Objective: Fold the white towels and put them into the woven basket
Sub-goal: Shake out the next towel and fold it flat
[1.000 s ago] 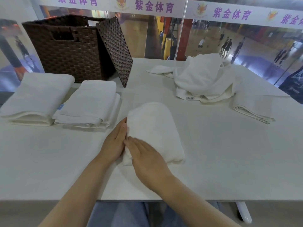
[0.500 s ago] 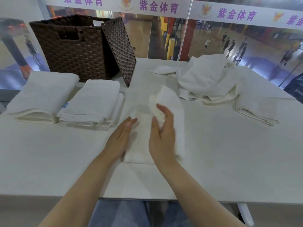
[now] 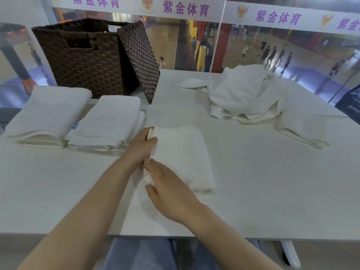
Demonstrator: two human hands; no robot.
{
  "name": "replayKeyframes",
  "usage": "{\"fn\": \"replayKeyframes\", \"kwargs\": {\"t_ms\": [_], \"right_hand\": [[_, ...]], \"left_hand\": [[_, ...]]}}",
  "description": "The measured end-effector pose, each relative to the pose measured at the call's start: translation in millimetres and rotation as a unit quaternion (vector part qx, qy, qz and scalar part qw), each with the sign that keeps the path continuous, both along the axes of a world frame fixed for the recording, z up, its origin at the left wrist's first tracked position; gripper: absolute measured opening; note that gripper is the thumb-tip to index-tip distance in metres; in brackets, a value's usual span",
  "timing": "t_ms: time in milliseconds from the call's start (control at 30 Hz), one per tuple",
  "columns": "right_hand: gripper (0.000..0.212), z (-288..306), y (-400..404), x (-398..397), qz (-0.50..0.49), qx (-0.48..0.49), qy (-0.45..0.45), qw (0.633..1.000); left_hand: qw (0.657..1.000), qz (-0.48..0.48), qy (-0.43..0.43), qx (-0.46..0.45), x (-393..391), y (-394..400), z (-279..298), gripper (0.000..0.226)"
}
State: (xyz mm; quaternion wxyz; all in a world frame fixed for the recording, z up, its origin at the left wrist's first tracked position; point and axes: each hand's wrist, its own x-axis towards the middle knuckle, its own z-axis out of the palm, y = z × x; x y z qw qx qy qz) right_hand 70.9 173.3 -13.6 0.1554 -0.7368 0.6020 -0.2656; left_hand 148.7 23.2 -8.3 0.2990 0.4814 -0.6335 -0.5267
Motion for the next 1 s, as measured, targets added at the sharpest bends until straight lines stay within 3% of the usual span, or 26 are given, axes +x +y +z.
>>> {"fn": "replayKeyframes", "kwargs": {"t_ms": [100, 167, 267, 333, 400, 567, 700, 833, 900, 1000], "right_hand": [[0.043, 17.3, 2.4, -12.1, -0.001, 0.032, -0.057, 0.998], [0.039, 25.3, 0.7, -28.9, -0.038, -0.005, -0.052, 0.998], [0.047, 21.1, -10.4, -67.6, -0.130, -0.074, 0.040, 0.988], [0.060, 11.8, -13.4, -86.5, -0.148, -0.017, 0.126, 0.981], [0.068, -3.2, -12.3, -95.5, -0.146, 0.061, 0.161, 0.974], [0.061, -12.9, -15.2, -98.9, -0.171, 0.105, 0.061, 0.978], [0.053, -14.4, -6.1, -103.2, -0.175, 0.099, -0.072, 0.977], [0.051, -15.3, 11.9, -100.6, -0.223, 0.102, -0.137, 0.960], [0.053, -13.8, 17.7, -100.2, -0.230, 0.109, -0.132, 0.958], [0.056, -16.0, 20.3, -98.5, -0.241, 0.110, -0.042, 0.963]], "left_hand": [[0.991, -0.021, -0.116, -0.066, -3.8, -5.0, 1.8, 0.053], [0.979, -0.003, -0.163, -0.119, -3.1, -0.4, 4.3, 0.065], [0.947, -0.022, -0.204, -0.249, -5.2, 20.8, 8.1, 0.059], [0.923, -0.088, -0.240, -0.286, -9.1, 38.3, 2.2, 0.051], [0.906, -0.134, -0.297, -0.269, -9.4, 47.7, -10.7, 0.049], [0.897, -0.138, -0.328, -0.261, -3.4, 45.6, -29.2, 0.054], [0.925, -0.112, -0.286, -0.224, -0.7, 52.9, -28.5, 0.055], [0.944, -0.052, -0.286, -0.155, 13.2, 69.6, -19.6, 0.063], [0.947, -0.051, -0.287, -0.132, 21.9, 77.1, -14.4, 0.067], [0.944, -0.059, -0.294, -0.137, 27.2, 84.7, -12.4, 0.070]]}}
